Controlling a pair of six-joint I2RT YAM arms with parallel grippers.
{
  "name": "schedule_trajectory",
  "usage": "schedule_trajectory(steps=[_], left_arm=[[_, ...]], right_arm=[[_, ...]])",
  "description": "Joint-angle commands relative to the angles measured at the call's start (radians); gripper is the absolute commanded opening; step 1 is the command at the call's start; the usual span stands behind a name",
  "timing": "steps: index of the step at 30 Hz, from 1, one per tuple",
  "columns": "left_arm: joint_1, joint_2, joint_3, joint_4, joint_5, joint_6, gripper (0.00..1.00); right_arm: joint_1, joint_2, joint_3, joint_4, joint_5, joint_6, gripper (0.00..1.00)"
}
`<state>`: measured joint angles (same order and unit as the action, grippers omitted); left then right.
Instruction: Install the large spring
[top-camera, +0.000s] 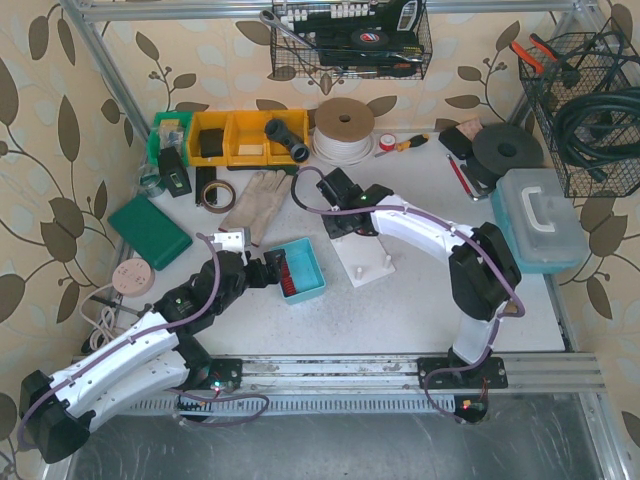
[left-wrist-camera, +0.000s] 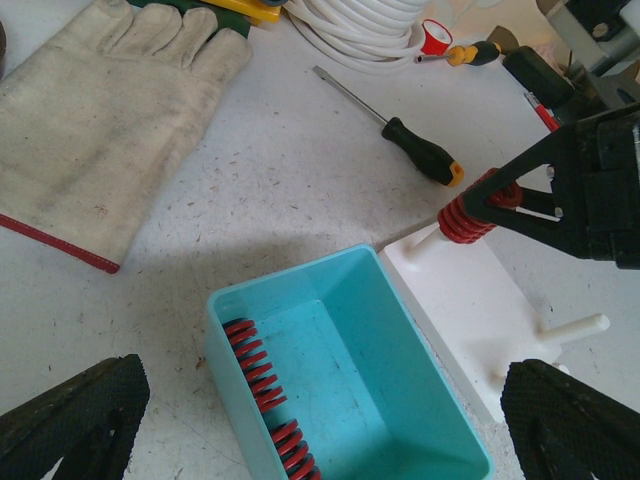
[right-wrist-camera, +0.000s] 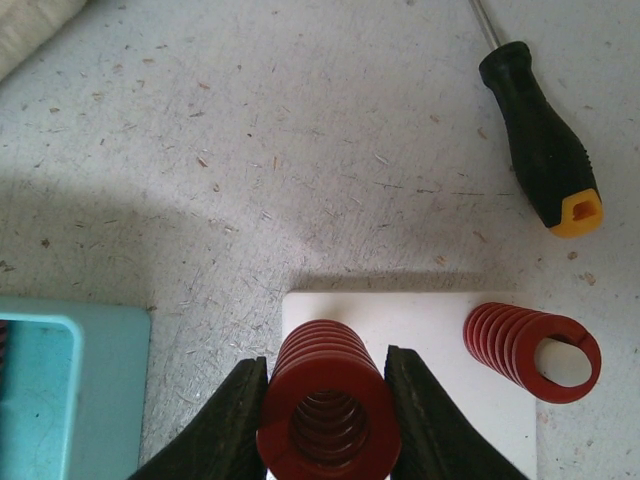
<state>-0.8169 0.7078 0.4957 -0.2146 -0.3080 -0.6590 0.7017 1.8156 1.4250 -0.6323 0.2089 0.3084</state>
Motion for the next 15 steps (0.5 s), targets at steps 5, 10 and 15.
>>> schedule_trajectory(steps=[5, 10, 15], left_arm=[[0.015, 0.002, 0.038, 0.037, 0.012, 0.012, 0.99], [0.016, -0.002, 0.035, 0.037, 0.013, 0.012, 0.98], [0.018, -0.005, 0.033, 0.039, 0.014, 0.011, 0.98]], right_arm=[[0.0, 0.008, -0.04, 0.025, 0.022, -0.014, 0.0], [-0.026, 0.023, -0.044, 0.045, 0.021, -0.008, 0.0], [-0.06, 0.046, -0.045, 0.091, -0.026, 0.015, 0.0]])
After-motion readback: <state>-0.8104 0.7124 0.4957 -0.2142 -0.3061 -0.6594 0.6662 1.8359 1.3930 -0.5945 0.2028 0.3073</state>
